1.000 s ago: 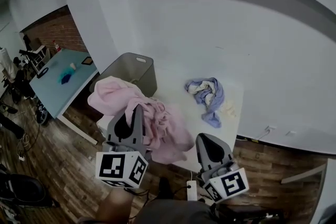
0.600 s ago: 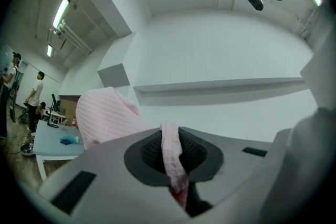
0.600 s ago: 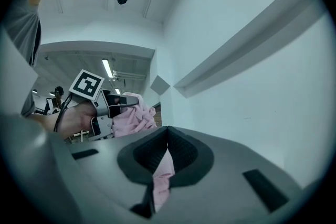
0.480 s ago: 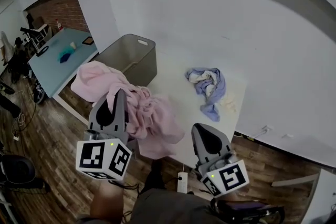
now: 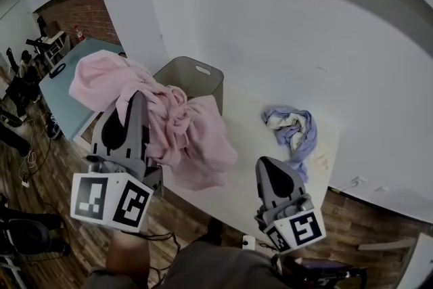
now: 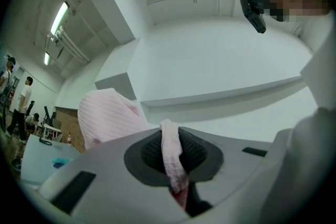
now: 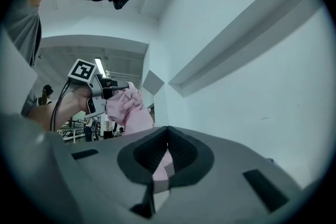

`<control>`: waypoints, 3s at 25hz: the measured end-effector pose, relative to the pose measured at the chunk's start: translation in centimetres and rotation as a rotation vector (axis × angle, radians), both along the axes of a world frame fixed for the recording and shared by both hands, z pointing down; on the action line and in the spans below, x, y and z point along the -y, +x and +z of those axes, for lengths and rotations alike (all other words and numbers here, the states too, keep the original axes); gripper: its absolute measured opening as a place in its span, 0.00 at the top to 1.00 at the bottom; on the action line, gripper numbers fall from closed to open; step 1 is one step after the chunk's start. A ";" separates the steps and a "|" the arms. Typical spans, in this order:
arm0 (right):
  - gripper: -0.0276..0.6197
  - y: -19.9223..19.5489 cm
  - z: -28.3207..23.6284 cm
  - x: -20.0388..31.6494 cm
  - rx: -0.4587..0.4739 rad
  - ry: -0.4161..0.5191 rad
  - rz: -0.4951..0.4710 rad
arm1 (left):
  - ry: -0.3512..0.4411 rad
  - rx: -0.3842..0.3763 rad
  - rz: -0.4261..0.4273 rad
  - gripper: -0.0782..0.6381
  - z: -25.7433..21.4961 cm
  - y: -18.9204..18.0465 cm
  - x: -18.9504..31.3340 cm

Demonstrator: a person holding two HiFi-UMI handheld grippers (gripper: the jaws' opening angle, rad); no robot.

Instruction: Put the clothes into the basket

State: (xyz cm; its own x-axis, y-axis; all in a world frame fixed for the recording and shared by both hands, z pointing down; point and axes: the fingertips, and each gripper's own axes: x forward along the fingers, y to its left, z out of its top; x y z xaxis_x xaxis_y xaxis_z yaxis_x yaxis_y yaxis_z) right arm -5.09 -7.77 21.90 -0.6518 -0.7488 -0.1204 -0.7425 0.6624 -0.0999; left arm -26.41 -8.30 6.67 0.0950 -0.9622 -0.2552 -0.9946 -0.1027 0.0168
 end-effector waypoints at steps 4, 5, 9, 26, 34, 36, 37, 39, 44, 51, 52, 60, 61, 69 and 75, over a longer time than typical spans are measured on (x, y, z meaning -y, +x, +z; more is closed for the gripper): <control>0.95 -2.7 -0.1 2.9 0.010 -0.007 0.026 | 0.029 0.040 -0.007 0.85 -2.6 -3.8 3.7; 0.95 -3.3 -0.1 3.6 0.013 -0.008 0.033 | 0.035 0.048 -0.009 0.85 -3.1 -4.6 4.6; 0.95 -5.5 -0.1 5.8 0.011 -0.011 0.054 | 0.066 0.063 -0.026 0.85 -4.7 -7.7 7.5; 0.95 -9.8 2.8 11.4 -0.058 -0.104 0.085 | -0.084 0.053 -0.022 0.85 2.6 -13.1 15.8; 0.95 -10.5 6.3 12.5 -0.107 -0.190 0.069 | -0.230 0.013 0.007 0.85 10.6 -12.6 17.7; 0.95 -10.8 6.9 12.6 -0.116 -0.207 0.061 | -0.264 0.001 0.011 0.85 12.3 -12.4 18.0; 0.95 -10.8 7.2 12.7 -0.121 -0.215 0.058 | -0.281 -0.006 0.013 0.85 13.2 -12.4 18.1; 0.95 -10.9 7.8 13.0 -0.131 -0.230 0.053 | -0.316 -0.015 0.013 0.85 14.8 -12.3 18.3; 0.95 -11.3 9.2 13.6 -0.149 -0.269 0.043 | -0.421 -0.012 0.036 0.85 18.8 -11.8 19.0; 0.95 -12.0 11.2 15.0 -0.163 -0.310 0.033 | -0.512 0.006 0.064 0.83 21.3 -11.1 20.3; 0.95 -12.1 11.5 15.0 -0.165 -0.318 0.032 | -0.521 0.008 0.072 0.82 21.4 -10.9 20.4; 0.95 -12.5 12.0 15.4 -0.164 -0.333 0.026 | -0.502 0.001 0.105 0.71 21.1 -10.2 20.3; 0.95 -12.5 11.9 15.4 -0.162 -0.331 0.027 | -0.494 0.000 0.103 0.71 20.9 -10.1 20.3; 0.95 -11.2 10.8 14.1 -0.147 -0.301 0.035 | -0.432 -0.002 0.082 0.79 18.9 -9.0 18.8; 0.95 -8.7 9.7 11.8 -0.126 -0.265 0.057 | -0.374 0.006 0.092 0.84 16.8 -6.4 16.5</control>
State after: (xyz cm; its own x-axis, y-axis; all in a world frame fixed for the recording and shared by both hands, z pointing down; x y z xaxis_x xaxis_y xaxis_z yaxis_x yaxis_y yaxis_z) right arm -13.83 -19.58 31.59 -0.6053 -0.7791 0.1632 -0.7952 0.5824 -0.1687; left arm -32.79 -24.83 23.51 0.1860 -0.9761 0.1123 -0.9816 -0.1796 0.0641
